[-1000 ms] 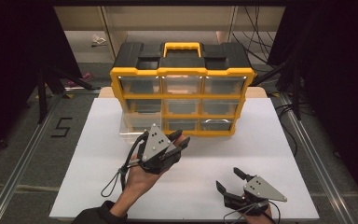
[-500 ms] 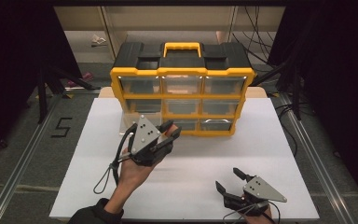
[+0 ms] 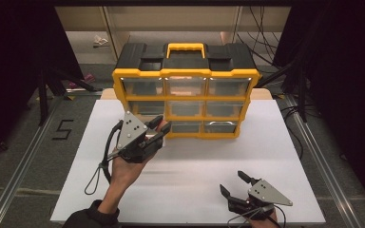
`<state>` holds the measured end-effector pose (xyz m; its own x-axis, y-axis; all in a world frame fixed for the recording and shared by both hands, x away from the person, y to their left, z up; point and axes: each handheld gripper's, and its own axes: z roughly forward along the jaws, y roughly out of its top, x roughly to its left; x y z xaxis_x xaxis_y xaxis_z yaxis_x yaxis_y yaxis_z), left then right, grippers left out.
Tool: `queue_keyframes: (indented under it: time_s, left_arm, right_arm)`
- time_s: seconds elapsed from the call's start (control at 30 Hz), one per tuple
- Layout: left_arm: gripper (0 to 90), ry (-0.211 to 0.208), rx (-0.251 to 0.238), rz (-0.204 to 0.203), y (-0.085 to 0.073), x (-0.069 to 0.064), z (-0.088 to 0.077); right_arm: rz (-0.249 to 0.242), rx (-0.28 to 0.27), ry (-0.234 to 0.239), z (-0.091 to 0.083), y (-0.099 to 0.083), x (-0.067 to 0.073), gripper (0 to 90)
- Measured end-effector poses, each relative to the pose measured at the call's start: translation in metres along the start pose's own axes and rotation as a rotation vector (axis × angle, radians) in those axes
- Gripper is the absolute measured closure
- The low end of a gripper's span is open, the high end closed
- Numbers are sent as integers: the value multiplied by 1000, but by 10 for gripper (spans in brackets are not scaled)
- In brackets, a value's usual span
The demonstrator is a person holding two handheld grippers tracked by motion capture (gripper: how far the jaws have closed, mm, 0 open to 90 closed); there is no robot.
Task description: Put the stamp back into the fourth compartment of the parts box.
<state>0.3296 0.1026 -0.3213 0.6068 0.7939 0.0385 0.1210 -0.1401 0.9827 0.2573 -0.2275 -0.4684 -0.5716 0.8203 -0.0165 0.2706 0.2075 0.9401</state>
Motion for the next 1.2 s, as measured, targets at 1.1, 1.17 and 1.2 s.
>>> queue_keyframes:
  time_s: [1.1, 1.17, 1.2]
  left_arm:
    - [666, 86, 12, -45, -6, 29, -1]
    - [666, 91, 16, -46, -7, 30, -1]
    - [666, 96, 18, -42, -7, 30, -1]
  right_arm:
    - [-2, 5, 3, 1, 0, -1, 248]
    - [-2, 5, 2, 1, 0, -1, 248]
    - [-2, 5, 2, 1, 0, -1, 248]
